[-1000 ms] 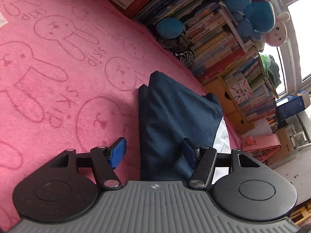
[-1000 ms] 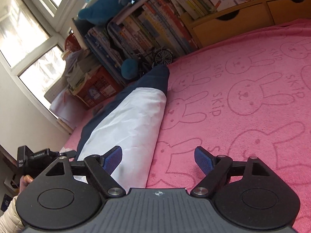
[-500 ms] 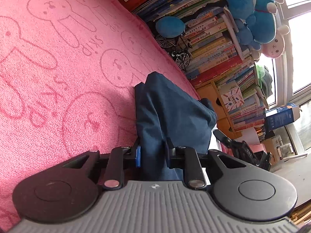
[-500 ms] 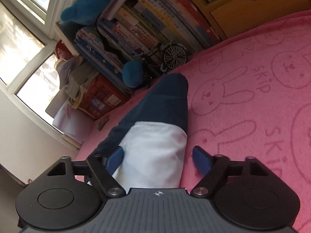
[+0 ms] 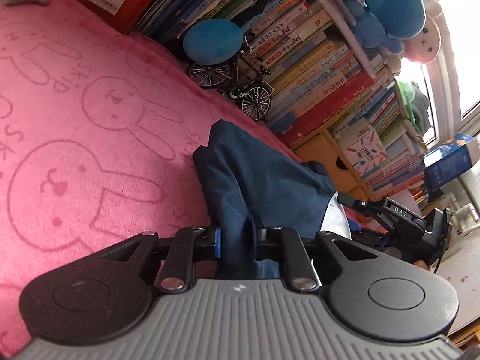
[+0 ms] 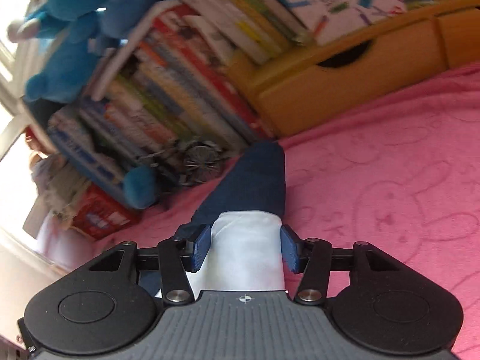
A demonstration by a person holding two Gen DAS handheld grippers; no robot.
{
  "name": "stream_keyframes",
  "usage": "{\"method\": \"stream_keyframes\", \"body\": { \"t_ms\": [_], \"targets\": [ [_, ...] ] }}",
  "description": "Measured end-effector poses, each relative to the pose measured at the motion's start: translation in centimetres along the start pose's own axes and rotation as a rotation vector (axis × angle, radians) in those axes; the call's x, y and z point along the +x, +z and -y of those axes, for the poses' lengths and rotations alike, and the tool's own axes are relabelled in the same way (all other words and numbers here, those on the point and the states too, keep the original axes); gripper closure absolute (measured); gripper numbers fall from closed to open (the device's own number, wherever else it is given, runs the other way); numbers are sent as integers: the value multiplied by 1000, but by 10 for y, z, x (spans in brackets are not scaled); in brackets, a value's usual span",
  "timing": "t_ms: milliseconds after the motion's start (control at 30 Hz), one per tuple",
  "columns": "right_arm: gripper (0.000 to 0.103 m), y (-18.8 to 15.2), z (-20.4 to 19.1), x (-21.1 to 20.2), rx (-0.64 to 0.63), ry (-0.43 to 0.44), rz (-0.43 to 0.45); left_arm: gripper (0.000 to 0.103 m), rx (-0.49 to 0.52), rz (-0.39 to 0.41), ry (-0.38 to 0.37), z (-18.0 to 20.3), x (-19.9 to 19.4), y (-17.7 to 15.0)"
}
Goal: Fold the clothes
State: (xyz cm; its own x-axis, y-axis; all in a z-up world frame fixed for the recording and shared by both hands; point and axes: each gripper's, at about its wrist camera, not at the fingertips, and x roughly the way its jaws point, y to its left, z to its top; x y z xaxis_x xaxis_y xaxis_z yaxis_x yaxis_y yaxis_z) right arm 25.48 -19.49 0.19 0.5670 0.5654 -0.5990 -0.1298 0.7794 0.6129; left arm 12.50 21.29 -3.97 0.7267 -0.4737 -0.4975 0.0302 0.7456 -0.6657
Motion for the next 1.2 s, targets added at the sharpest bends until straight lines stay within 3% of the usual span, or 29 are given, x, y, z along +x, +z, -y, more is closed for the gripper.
{"method": "stream_keyframes", "body": {
  "t_ms": [100, 167, 233, 267, 433, 633, 733, 867, 1000, 1200],
  "targets": [
    [37, -9, 14, -17, -13, 70, -1, 73, 132, 42, 92, 8, -12, -7],
    [29, -21, 16, -38, -71, 101, -5, 73, 234, 94, 211, 13, -29, -12],
    [28, -38, 9, -63, -182, 74, -1, 73, 327, 143, 376, 17, -47, -18],
    [28, -47, 4, -76, -245, 55, 3, 73, 368, 159, 421, 21, -55, -22],
    [19, -103, -28, -140, -550, -2, 24, 70, 543, 178, 443, 61, -90, -57],
    [16, -161, -53, -188, -721, -29, 26, 69, 615, 105, 430, 99, -85, -89],
    [14, -179, -57, -202, -760, -45, 27, 69, 652, 106, 440, 112, -87, -102],
    [13, -198, -57, -216, -774, -60, 25, 60, 641, 102, 371, 127, -97, -113],
    [12, -217, -55, -219, -771, -84, 38, 59, 682, 109, 368, 142, -99, -125],
    [12, -239, -53, -206, -724, -88, 52, 54, 632, 86, 351, 145, -90, -139]
  ]
}}
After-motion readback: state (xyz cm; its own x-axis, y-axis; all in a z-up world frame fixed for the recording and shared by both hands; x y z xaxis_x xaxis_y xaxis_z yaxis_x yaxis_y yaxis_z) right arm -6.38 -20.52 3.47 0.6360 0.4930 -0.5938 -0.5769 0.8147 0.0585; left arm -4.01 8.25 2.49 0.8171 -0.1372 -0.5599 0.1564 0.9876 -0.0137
